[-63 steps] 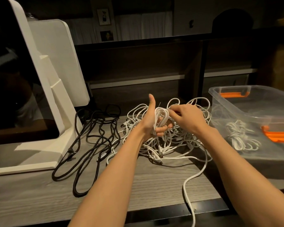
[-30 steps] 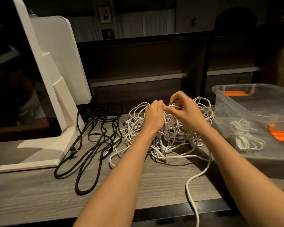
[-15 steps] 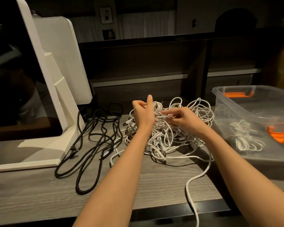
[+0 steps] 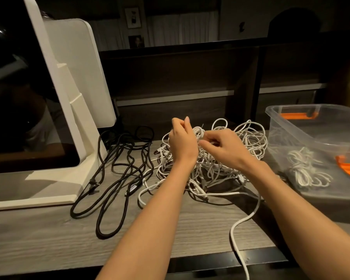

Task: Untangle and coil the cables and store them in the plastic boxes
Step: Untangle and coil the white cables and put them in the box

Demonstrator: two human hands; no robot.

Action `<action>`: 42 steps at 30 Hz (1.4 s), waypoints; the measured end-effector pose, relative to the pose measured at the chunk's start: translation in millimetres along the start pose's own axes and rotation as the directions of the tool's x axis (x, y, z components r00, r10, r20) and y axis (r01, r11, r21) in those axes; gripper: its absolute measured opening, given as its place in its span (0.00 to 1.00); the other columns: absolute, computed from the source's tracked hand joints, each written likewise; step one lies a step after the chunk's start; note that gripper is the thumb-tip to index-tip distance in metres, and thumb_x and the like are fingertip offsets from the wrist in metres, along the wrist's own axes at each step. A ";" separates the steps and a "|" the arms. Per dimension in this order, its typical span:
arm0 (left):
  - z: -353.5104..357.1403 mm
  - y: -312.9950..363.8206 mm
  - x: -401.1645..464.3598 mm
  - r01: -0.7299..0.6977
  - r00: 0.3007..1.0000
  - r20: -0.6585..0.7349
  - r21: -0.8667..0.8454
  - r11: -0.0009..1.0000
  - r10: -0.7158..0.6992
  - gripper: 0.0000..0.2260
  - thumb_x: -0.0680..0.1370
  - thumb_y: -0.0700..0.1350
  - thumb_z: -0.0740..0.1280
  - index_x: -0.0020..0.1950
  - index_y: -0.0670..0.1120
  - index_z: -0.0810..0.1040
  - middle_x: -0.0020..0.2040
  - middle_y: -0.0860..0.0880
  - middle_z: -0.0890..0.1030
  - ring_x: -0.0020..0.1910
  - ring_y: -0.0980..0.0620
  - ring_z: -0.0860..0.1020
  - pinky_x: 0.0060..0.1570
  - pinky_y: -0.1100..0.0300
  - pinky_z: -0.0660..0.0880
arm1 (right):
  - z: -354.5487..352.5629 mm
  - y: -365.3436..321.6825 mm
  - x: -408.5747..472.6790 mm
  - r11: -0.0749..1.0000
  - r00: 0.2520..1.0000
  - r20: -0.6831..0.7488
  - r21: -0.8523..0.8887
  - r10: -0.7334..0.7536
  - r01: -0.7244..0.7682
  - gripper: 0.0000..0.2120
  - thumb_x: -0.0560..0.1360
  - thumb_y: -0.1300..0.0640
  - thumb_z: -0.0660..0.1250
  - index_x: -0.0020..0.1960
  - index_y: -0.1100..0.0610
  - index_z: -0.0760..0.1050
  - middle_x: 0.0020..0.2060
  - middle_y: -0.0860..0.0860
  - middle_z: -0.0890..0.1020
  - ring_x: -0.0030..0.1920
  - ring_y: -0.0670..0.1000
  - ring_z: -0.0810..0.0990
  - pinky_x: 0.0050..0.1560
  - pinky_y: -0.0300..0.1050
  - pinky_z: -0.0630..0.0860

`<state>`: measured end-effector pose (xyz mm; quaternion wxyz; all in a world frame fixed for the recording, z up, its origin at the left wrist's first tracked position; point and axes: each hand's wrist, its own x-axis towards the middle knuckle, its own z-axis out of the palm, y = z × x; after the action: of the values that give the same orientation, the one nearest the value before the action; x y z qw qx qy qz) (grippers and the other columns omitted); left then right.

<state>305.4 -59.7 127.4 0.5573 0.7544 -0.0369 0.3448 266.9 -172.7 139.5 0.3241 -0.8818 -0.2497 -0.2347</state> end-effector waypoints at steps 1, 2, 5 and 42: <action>-0.3 -0.7 0.0 -0.031 0.999 0.016 0.022 0.999 0.030 0.11 0.84 0.47 0.56 0.46 0.43 0.70 0.34 0.51 0.72 0.31 0.55 0.70 0.30 0.61 0.66 | -1.3 -0.3 -0.2 0.999 1.000 -0.018 0.047 0.004 -0.003 0.14 0.75 0.54 0.61 0.31 0.53 0.70 0.26 0.46 0.72 0.29 0.45 0.68 0.34 0.45 0.66; -0.6 -1.4 0.6 -0.054 0.998 0.036 0.039 0.998 0.053 0.11 0.84 0.46 0.56 0.46 0.43 0.71 0.33 0.51 0.72 0.31 0.54 0.70 0.30 0.61 0.66 | -2.2 0.6 0.2 0.998 1.000 -0.030 0.069 0.003 -0.001 0.12 0.74 0.55 0.60 0.33 0.56 0.71 0.27 0.47 0.72 0.29 0.46 0.69 0.35 0.47 0.67; 1.2 -2.8 1.0 -0.079 0.987 0.144 0.041 0.996 0.072 0.11 0.84 0.43 0.55 0.47 0.43 0.75 0.38 0.49 0.75 0.37 0.53 0.72 0.35 0.60 0.66 | -6.1 7.7 2.1 0.997 0.997 -0.073 0.072 -0.014 0.019 0.10 0.79 0.58 0.60 0.39 0.54 0.72 0.31 0.44 0.76 0.34 0.45 0.74 0.38 0.47 0.70; 2.0 -5.9 2.9 0.390 0.814 0.542 -0.241 0.889 -0.211 0.12 0.81 0.48 0.66 0.42 0.42 0.74 0.32 0.48 0.73 0.26 0.56 0.70 0.26 0.66 0.67 | -3.3 14.3 -1.1 0.850 0.958 0.031 0.454 0.284 -0.266 0.11 0.75 0.64 0.67 0.37 0.61 0.68 0.22 0.47 0.77 0.25 0.40 0.76 0.29 0.32 0.70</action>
<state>311.2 -58.3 124.0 0.6981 0.7055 -0.1178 0.0313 273.6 -184.8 134.7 0.5557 -0.8036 -0.1628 -0.1374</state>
